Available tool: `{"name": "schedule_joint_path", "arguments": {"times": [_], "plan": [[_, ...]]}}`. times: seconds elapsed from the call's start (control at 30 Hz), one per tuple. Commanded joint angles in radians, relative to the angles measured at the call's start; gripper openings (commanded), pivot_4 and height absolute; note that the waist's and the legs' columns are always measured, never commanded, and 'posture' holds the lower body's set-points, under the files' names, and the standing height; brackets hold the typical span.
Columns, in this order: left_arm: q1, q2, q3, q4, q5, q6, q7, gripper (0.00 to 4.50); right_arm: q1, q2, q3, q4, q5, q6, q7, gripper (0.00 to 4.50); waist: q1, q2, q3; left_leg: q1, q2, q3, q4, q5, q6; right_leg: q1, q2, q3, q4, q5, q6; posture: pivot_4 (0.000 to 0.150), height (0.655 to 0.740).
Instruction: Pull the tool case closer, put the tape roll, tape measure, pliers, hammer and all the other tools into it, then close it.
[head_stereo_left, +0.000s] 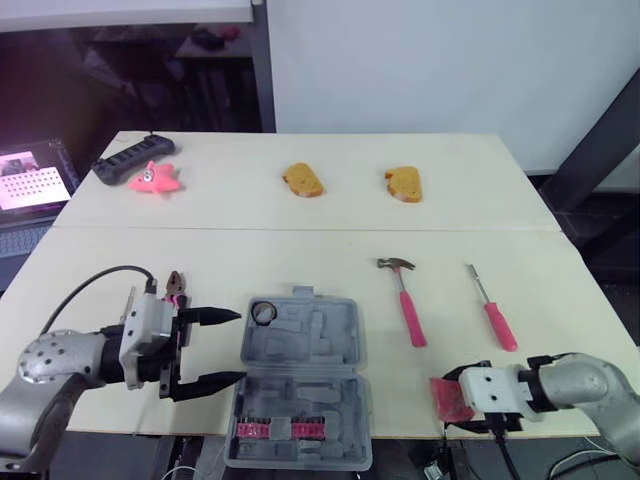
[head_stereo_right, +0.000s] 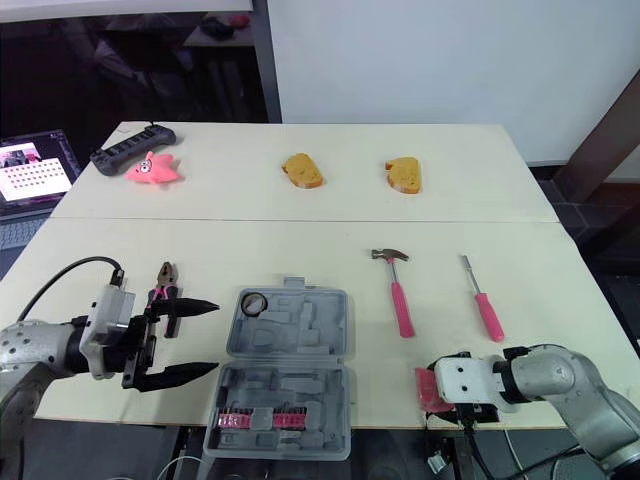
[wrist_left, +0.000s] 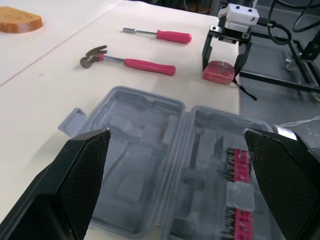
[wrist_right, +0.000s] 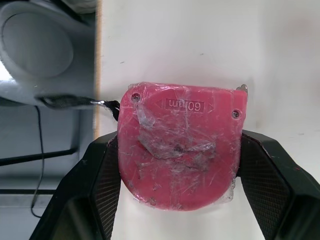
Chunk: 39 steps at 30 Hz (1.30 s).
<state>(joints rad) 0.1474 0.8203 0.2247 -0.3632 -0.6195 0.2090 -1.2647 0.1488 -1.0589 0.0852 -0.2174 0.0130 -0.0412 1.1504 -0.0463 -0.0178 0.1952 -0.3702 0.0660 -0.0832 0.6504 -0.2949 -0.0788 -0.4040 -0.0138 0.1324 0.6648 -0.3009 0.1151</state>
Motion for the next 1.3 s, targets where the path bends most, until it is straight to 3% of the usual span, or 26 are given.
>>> {"name": "schedule_joint_path", "arguments": {"times": [0.03, 0.13, 0.27, 0.37, 0.5, 0.87, 1.3], "plan": [[-0.021, 0.006, 0.036, 0.018, -0.003, -0.007, 0.012, 4.50, -0.169, -0.027, -0.035, -0.213, 0.160, 0.218, 0.066, 2.86, -0.003, 0.001, 0.000, 0.000, 0.000, 0.000, 0.000, 0.000, 0.000, 0.000, 0.000, 0.000, 0.000, 0.000, 0.000, 0.150, 0.7400], [-0.040, 0.006, 0.036, 0.046, 0.007, -0.016, 0.018, 4.50, -0.355, -0.005, 0.038, -0.312, 0.214, 0.452, 0.083, 2.86, -0.003, 0.002, 0.001, 0.001, 0.000, -0.001, 0.000, 0.000, 0.000, 0.000, 0.001, 0.000, 0.001, 0.001, 0.000, 0.150, 0.7400], [-0.067, 0.002, 0.028, 0.082, 0.020, -0.026, 0.020, 4.50, -0.708, 0.142, 0.316, -0.331, 0.100, 0.752, 0.067, 2.86, 0.002, 0.002, 0.001, -0.001, 0.001, -0.002, -0.001, 0.000, 0.000, -0.002, 0.000, -0.002, 0.000, 0.000, 0.000, 0.150, 0.7400], [-0.079, -0.002, 0.022, 0.103, 0.032, -0.039, 0.014, 4.50, -0.928, 0.302, 0.514, -0.229, -0.001, 0.910, 0.030, 2.86, -0.001, 0.003, 0.002, -0.003, 0.001, -0.002, -0.001, 0.001, -0.002, -0.005, 0.000, -0.002, 0.001, 0.001, 0.000, 0.150, 0.7400], [-0.084, -0.011, 0.019, 0.108, 0.036, -0.049, 0.022, 4.50, -1.111, 0.431, 0.693, -0.068, -0.101, 0.946, 0.024, 2.86, 0.002, 0.003, 0.002, -0.004, 0.001, -0.002, -0.002, 0.002, -0.003, -0.007, 0.000, -0.003, 0.002, 0.001, -0.001, 0.150, 0.7400], [-0.050, -0.029, 0.025, 0.071, 0.040, -0.062, 0.050, 4.50, -1.162, 0.486, 0.857, 0.104, -0.249, 0.866, 0.036, 2.86, -0.009, 0.003, 0.002, -0.005, 0.001, -0.002, -0.003, 0.001, -0.002, -0.008, -0.001, -0.005, 0.003, 0.001, -0.001, 0.150, 0.7400], [-0.045, -0.030, 0.025, 0.064, 0.035, -0.060, 0.065, 4.50, -1.106, 0.543, 0.858, 0.191, -0.316, 0.820, 0.021, 2.86, -0.025, 0.003, 0.002, -0.004, 0.001, -0.003, -0.003, 0.001, -0.002, -0.008, -0.001, -0.005, 0.003, 0.001, -0.001, 0.150, 0.7400]]}}
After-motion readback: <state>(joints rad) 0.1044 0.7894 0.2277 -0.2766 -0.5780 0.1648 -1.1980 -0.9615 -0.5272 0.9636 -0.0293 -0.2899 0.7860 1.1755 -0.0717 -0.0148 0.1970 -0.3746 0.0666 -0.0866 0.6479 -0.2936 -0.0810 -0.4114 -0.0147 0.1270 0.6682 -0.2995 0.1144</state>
